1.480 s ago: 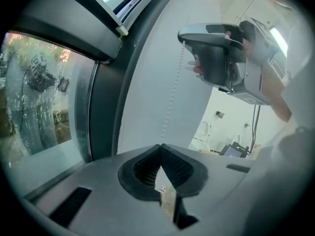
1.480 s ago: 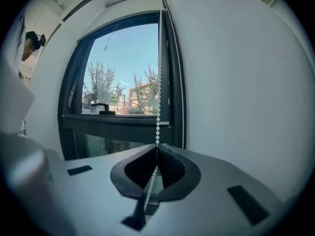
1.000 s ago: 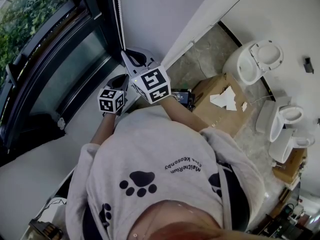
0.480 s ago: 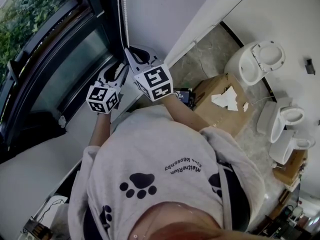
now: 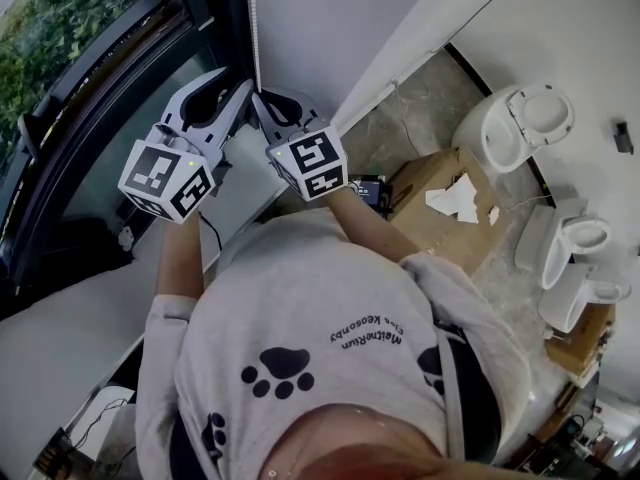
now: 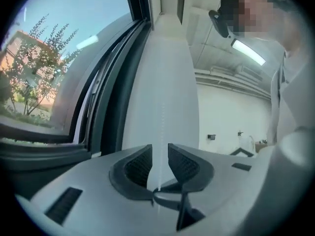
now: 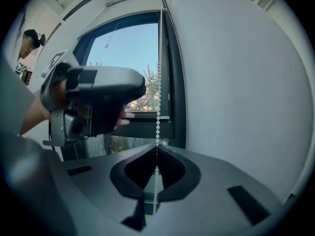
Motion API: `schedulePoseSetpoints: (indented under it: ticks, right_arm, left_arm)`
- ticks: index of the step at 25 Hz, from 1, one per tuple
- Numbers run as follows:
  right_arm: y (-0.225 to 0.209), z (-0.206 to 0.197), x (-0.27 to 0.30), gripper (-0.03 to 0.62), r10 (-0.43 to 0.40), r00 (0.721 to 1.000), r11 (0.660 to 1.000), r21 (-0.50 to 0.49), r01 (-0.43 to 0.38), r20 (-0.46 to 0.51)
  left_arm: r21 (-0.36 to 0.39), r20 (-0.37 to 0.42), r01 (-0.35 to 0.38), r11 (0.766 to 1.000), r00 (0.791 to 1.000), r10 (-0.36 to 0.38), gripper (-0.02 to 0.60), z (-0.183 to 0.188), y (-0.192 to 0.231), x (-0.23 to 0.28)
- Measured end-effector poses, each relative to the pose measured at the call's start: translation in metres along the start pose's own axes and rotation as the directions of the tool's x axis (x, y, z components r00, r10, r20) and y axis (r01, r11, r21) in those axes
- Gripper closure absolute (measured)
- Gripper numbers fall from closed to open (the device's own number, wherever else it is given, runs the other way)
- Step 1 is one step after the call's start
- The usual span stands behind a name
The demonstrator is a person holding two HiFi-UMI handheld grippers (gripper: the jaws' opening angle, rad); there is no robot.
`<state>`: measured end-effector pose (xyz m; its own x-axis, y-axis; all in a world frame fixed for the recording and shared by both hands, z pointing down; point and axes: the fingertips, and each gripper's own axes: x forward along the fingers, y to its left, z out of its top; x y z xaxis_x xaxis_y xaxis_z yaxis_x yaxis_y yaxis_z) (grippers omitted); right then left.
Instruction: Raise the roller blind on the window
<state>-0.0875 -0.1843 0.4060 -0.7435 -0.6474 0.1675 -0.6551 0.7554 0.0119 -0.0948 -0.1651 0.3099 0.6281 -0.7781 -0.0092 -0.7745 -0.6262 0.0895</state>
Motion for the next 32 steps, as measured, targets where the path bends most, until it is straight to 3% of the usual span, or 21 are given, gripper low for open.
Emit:
schedulePoseSetpoints:
  ticks: [5,11,13,18,23,32]
  right_arm:
    - [0.001,-0.001,0.0,0.585,-0.001,1.0,1.0,-0.002,0.001,0.001]
    - [0.001,-0.002,0.0,0.585,-0.004,1.0,1.0,-0.001,0.004,0.005]
    - [0.001,0.0,0.0,0.585,-0.006,1.0,1.0,-0.003,0.006,0.009]
    - [0.0,-0.004,0.001,0.585,-0.008,1.0,1.0,0.003,0.008,-0.004]
    - [0.004,-0.024,0.008,0.585,0.01,0.998,1.0,0.014,-0.009,-0.055]
    - [0.01,-0.077,0.013,0.585,0.014,0.987,1.0,0.019,-0.011,-0.158]
  left_arm:
    - [0.068,0.02,0.023,0.997,0.999,-0.024,0.482,0.043,-0.008,0.017]
    - [0.121,0.019,0.019,0.992,1.0,-0.022,0.505,0.065,-0.008,0.033]
    - [0.126,0.007,0.026,0.992,1.0,-0.027,0.557,0.065,-0.009,0.036]
    - [0.078,0.016,0.044,0.996,0.999,-0.045,0.571,0.064,-0.01,0.036]
    - [0.078,-0.028,0.032,0.996,0.999,-0.029,0.571,0.039,-0.008,0.035]
    - [-0.007,-0.083,0.007,1.0,0.996,-0.007,0.572,-0.016,0.0,0.03]
